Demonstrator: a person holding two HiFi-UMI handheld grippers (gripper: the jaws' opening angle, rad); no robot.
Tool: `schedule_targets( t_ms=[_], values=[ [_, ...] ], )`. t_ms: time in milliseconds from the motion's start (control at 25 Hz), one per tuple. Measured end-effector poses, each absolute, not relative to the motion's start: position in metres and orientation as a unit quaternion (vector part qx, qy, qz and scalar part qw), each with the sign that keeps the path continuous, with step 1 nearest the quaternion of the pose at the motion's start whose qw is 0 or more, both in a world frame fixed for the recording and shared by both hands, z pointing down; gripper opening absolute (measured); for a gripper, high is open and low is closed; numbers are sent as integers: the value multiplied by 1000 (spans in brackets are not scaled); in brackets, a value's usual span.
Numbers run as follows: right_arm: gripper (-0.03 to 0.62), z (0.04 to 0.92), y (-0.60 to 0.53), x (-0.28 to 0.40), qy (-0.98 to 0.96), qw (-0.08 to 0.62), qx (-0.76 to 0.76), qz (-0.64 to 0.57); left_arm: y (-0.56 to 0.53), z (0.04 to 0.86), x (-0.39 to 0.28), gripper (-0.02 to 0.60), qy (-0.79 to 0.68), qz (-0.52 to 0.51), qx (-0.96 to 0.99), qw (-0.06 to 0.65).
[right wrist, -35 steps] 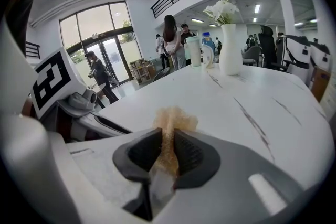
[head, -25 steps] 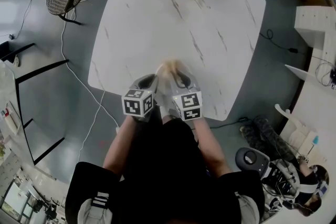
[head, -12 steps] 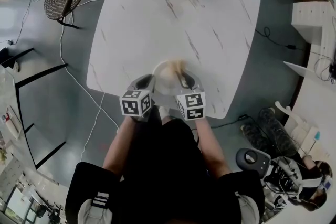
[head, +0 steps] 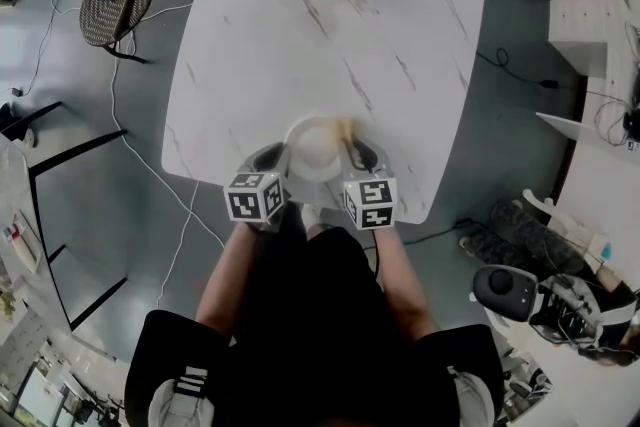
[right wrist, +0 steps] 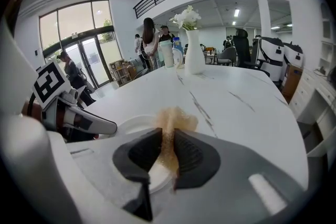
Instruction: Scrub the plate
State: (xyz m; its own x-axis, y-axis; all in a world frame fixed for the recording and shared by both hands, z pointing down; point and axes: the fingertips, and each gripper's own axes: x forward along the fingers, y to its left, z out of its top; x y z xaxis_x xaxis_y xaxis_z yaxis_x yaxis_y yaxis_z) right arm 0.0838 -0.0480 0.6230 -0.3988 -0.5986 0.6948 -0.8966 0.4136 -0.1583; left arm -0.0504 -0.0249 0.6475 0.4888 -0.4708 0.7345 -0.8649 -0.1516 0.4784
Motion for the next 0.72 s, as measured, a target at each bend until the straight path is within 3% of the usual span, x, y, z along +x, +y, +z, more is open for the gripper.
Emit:
schedule_targets(
  t_ms=[720],
  values=[
    [77, 588, -50, 87, -799, 246, 485, 256, -26, 641, -47, 38, -464, 203, 730, 459]
  ],
)
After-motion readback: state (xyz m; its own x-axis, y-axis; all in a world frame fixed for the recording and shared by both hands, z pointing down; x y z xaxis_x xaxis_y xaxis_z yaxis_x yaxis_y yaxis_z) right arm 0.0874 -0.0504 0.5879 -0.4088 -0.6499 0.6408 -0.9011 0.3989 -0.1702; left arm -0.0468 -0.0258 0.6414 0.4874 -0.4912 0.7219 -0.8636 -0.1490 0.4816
